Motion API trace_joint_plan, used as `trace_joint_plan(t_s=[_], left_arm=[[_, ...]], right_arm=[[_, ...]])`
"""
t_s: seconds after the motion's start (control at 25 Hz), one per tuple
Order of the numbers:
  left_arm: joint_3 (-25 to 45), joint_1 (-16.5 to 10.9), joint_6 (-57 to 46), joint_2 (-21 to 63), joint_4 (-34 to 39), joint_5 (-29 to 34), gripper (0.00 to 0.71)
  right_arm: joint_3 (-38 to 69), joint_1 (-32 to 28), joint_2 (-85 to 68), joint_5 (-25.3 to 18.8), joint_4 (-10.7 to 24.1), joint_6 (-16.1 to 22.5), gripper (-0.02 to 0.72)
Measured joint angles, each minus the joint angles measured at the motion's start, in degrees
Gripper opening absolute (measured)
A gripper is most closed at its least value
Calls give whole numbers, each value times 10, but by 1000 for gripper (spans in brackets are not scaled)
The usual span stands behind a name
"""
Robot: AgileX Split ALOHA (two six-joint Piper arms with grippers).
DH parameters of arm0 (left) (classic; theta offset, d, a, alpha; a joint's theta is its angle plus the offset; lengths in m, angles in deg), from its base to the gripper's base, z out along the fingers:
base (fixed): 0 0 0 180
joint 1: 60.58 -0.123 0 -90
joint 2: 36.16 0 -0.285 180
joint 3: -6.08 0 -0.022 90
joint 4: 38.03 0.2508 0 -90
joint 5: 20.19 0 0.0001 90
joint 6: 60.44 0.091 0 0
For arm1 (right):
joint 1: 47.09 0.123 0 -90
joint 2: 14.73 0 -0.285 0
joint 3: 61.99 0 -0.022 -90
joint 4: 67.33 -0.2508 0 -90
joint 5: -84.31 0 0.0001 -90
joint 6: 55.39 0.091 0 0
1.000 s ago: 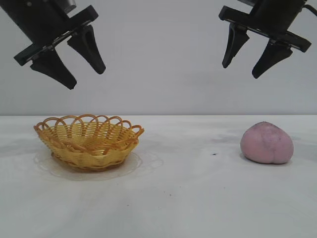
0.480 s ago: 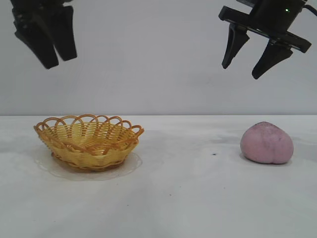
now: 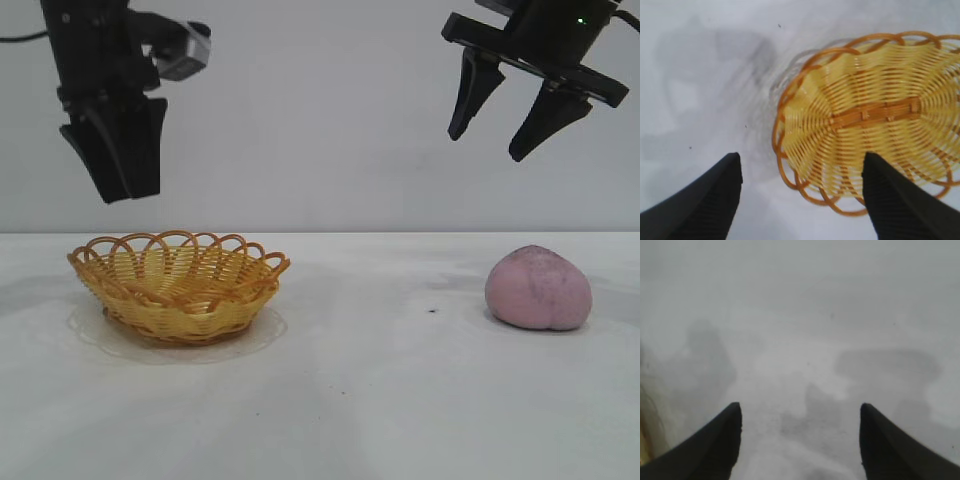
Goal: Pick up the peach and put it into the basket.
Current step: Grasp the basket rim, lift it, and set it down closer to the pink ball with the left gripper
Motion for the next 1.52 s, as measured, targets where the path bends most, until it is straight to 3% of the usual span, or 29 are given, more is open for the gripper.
trace_joint_plan(t_s=[0.08,0.2,0.32,0.4,0.48,0.52,1.16,1.52], left_arm=[[0,0,0,-10,1,-2,478],[0,0,0,-22,1,-4,326],[0,0,0,-29,-3,-4,103],[-2,0,-1,-29,-11,7,48],[-3,0,-20,-28,-22,17,65],[-3,0,-37,-27,-23,20,0],[-3,-21,-299,65,-144,28,0],[-3,37,-340,97,-145,27,0]], right_arm=[[0,0,0,0,0,0,418],[0,0,0,0,0,-1,418],[0,0,0,0,0,-2,418],[0,0,0,0,0,-6,418],[0,0,0,0,0,-10,418],[0,0,0,0,0,-11,418],[0,0,0,0,0,-16,418],[0,0,0,2,0,-16,418]])
